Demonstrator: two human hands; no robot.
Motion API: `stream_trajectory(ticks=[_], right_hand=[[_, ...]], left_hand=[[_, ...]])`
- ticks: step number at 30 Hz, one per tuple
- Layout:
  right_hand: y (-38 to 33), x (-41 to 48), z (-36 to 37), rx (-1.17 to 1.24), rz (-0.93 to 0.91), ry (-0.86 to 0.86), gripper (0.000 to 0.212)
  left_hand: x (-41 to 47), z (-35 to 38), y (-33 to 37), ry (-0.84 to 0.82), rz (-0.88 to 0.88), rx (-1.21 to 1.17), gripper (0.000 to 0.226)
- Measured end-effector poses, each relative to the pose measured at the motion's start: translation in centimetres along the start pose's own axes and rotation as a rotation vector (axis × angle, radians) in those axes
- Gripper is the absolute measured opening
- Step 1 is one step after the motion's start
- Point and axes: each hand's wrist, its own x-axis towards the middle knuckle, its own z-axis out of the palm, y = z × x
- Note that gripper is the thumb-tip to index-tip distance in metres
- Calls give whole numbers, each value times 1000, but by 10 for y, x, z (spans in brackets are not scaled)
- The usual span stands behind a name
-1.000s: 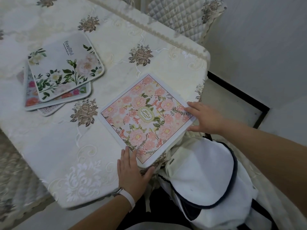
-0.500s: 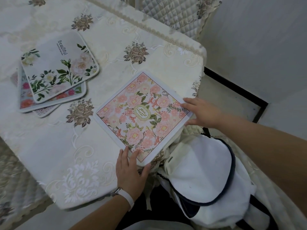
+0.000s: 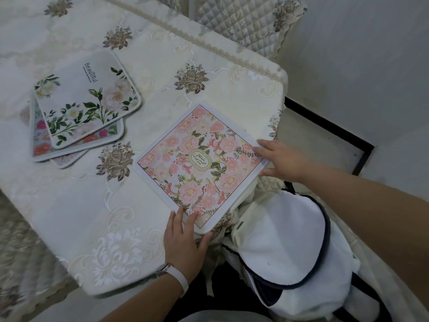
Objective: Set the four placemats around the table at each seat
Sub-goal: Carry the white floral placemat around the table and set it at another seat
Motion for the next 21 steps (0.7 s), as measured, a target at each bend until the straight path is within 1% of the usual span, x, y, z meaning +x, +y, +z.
stream_trajectory(ticks=[3,5,8,11,13,16,18,21], right_hand=[[-7,-1,-7,-22,35,-51,83],[-17,-2,-15,-4,52,-75,77],[-41,-4,-28,30,2,-10,63],[-76,-3,-40,43,-52,29,55],[-104,2,-45,47,-95,99,49],[-154,10,-49,19,-174,217,46],[-191,17,-51,-25,-255,270,45],[-246,27,-54,-87,-346,287,44]], left_hand=[[1,-5,-2,-4,25,-13,59],[1,-12,-4,11,20,-48,58],[-3,-30,-11,11,-9,-95,57],[-6,-51,-31,-28,38,-127,50],[-5,-70,-52,-26,95,-78,46],[-6,-106,-87,28,135,38,41],[-12,-133,-112,58,134,133,46],[-28,-174,-153,97,110,248,60]])
